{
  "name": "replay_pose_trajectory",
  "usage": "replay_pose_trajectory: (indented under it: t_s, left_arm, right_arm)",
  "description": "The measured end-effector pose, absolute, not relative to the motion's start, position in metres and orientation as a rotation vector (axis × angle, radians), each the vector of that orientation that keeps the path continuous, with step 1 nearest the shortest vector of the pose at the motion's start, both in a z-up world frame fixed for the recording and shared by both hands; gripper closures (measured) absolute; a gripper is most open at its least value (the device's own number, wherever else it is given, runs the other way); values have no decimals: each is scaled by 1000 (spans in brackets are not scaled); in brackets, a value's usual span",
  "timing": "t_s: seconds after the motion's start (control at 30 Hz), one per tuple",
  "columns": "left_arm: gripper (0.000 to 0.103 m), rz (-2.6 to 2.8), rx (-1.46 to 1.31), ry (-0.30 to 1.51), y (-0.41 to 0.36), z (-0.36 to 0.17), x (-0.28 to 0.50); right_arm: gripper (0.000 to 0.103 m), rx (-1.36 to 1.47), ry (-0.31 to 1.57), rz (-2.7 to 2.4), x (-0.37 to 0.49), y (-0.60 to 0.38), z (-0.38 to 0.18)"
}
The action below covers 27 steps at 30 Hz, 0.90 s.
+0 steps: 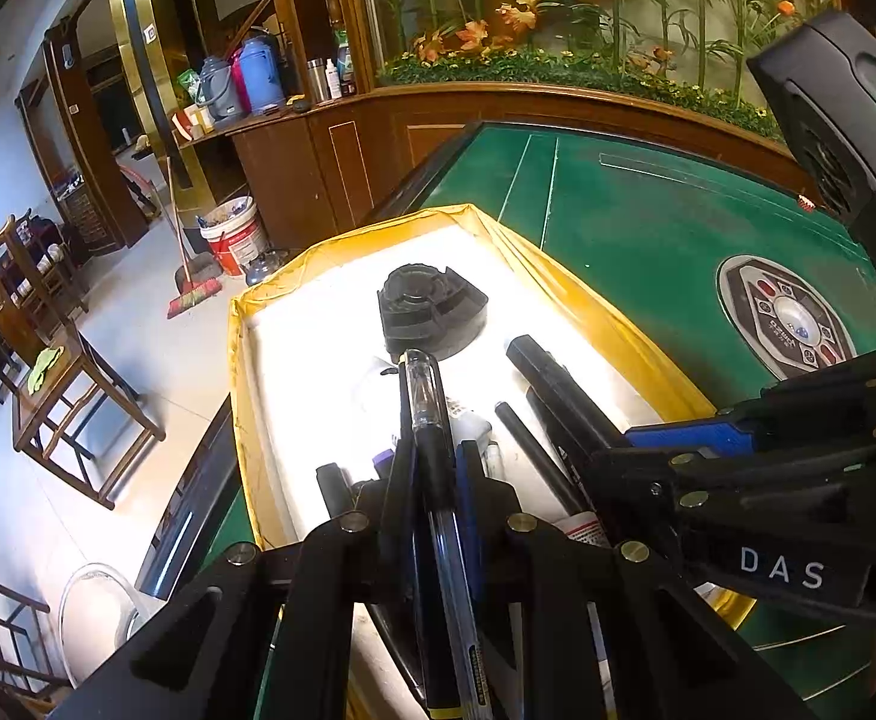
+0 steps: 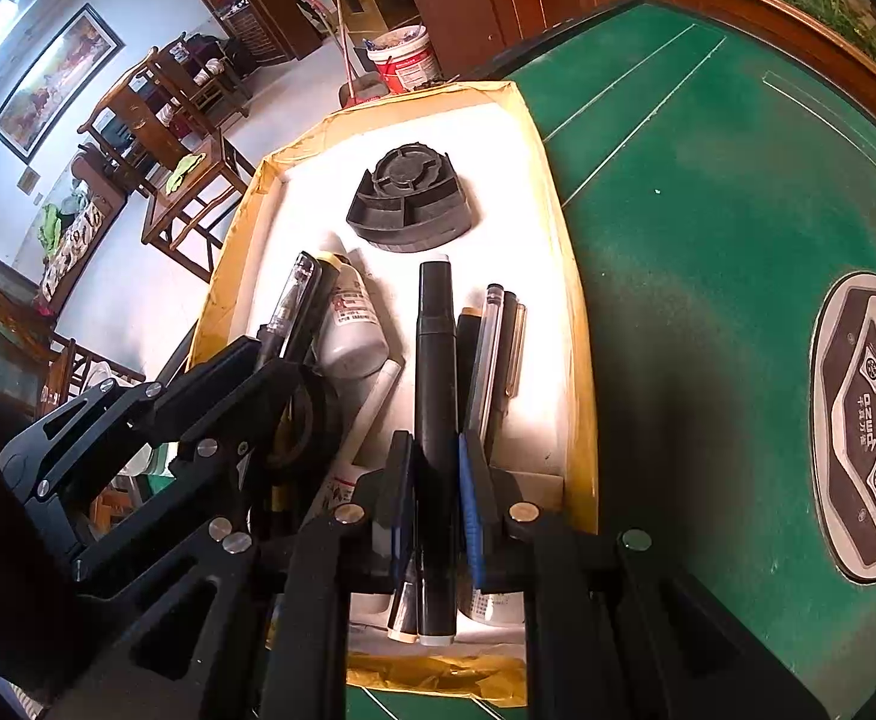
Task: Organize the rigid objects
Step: 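Lower both pens into the tray and open both grippers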
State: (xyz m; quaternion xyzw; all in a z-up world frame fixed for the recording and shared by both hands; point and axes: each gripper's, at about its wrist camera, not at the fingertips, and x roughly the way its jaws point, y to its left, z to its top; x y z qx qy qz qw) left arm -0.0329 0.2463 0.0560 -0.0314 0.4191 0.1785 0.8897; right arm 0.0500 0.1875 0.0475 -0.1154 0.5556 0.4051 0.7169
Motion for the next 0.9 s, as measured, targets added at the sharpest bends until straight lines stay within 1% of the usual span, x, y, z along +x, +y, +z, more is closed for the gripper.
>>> replay_pose_trajectory:
  t_s: [0.9]
  left_arm:
    - [90, 376, -61, 870, 245, 58, -36]
  right_arm:
    - [88, -248, 1230, 901, 52, 186, 48]
